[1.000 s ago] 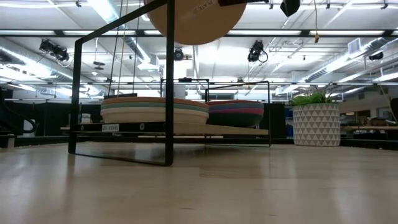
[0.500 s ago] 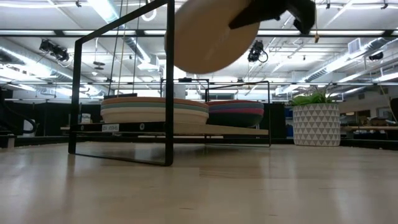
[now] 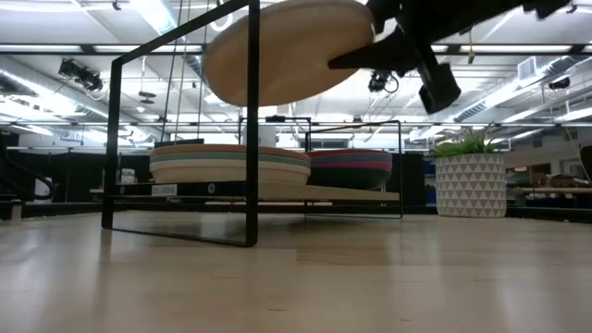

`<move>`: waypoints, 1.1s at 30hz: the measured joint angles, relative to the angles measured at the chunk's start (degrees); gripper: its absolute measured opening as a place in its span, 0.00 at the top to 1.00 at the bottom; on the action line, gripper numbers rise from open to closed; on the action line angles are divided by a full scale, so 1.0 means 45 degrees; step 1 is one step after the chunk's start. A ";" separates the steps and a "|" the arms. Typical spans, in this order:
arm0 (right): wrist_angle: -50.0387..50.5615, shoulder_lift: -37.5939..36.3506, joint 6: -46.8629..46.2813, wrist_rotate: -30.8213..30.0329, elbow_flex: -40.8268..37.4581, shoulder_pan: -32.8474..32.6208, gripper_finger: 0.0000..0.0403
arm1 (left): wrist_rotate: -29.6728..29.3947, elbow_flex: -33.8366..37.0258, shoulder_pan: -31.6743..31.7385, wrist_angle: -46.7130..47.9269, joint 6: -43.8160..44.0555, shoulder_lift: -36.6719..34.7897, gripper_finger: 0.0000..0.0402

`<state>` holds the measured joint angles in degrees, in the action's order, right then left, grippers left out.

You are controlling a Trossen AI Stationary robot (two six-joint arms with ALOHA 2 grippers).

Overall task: Place and stack plates onto a shelf
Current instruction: Stack the light gray plate on top of he brown plate on the shelf

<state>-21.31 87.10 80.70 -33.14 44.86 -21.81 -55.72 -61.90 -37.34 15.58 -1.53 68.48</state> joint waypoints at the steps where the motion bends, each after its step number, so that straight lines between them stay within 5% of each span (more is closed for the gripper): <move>1: -0.0375 -0.0003 0.0095 0.0429 -0.0222 0.0126 0.80 | 0.0001 0.0334 -0.0102 -0.0565 -0.0172 -0.0334 0.57; 8: -0.1237 0.0002 -0.1117 0.1931 -0.0588 0.1125 0.80 | -0.0005 0.2348 -0.0544 -0.3576 -0.1151 -0.2411 0.57; 17: -0.2763 0.1327 -0.0721 0.2579 -0.0476 0.1573 0.80 | -0.0132 0.2825 -0.0432 -0.4278 -0.1214 -0.3083 0.57; 27: -0.4121 0.4111 -0.0641 0.0993 0.0855 0.1728 0.78 | 0.0304 0.2825 -0.0432 -0.4717 -0.1624 -0.3078 0.57; 33: -0.4127 0.4547 -0.1325 0.0806 0.1063 0.1955 0.68 | 0.0309 0.2825 -0.0433 -0.4627 -0.1592 -0.3078 0.57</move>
<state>-39.88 107.57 74.74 -29.51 49.65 -13.01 -54.33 -49.19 -39.29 -5.25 -8.70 54.63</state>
